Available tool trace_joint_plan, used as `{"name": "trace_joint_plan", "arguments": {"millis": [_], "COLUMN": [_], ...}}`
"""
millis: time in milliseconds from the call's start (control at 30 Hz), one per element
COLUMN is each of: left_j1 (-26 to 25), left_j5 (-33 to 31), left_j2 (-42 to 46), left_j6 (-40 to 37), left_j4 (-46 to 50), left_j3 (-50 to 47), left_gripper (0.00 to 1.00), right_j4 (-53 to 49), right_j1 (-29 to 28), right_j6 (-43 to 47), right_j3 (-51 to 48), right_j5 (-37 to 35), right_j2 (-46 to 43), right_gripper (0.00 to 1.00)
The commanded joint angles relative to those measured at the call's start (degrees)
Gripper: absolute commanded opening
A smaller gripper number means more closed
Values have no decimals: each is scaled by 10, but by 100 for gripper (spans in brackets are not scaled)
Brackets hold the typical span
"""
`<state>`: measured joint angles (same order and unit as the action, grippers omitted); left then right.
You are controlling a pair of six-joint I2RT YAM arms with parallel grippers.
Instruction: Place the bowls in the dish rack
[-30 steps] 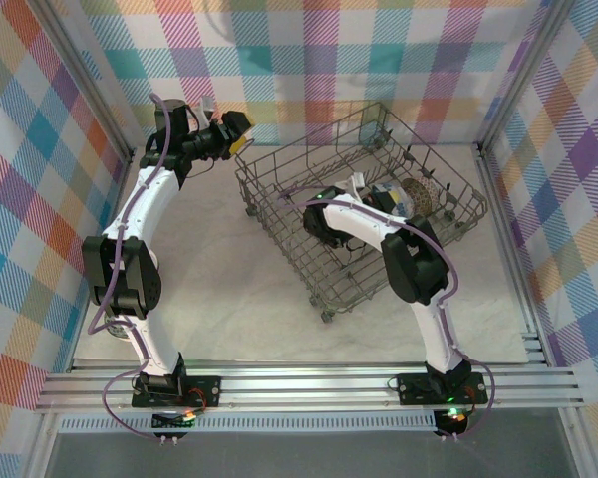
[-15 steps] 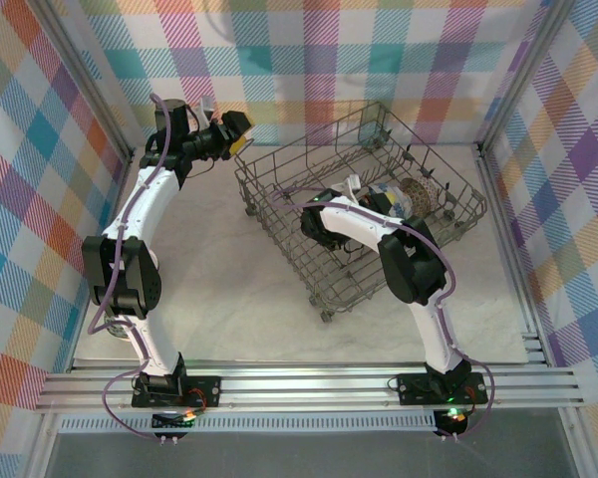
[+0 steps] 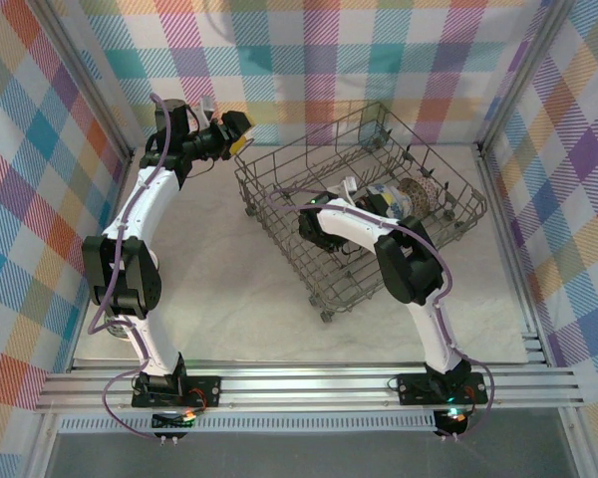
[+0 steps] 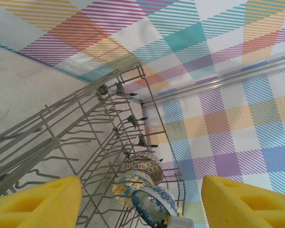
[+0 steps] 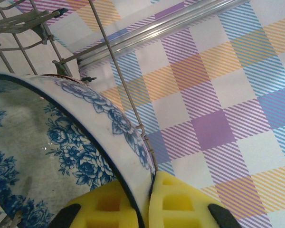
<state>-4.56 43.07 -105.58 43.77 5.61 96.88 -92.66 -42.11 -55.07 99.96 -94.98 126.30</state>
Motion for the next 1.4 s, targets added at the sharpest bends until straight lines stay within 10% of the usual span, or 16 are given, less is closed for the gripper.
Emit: {"name": "trace_joint_plan", "arguments": {"millis": [0, 633, 1133, 1367], "left_j1": [4, 4, 5, 5], "left_j5": [17, 16, 17, 17], "left_j2": [-1, 3, 10, 11], "left_j6": [5, 4, 9, 12], "left_j4": [-19, -20, -30, -30], "left_j3": [8, 5, -6, -9], "left_gripper": [67, 68, 68, 68], "right_j4": [-97, -97, -97, -97], "right_j1": [-15, -15, -9, 2], "right_j6": [-23, -21, -37, -47], "right_j3": [-10, -10, -8, 6], "right_j5": [10, 28, 41, 64], "right_j2": [32, 36, 36, 39], "right_gripper": [0, 27, 29, 48]}}
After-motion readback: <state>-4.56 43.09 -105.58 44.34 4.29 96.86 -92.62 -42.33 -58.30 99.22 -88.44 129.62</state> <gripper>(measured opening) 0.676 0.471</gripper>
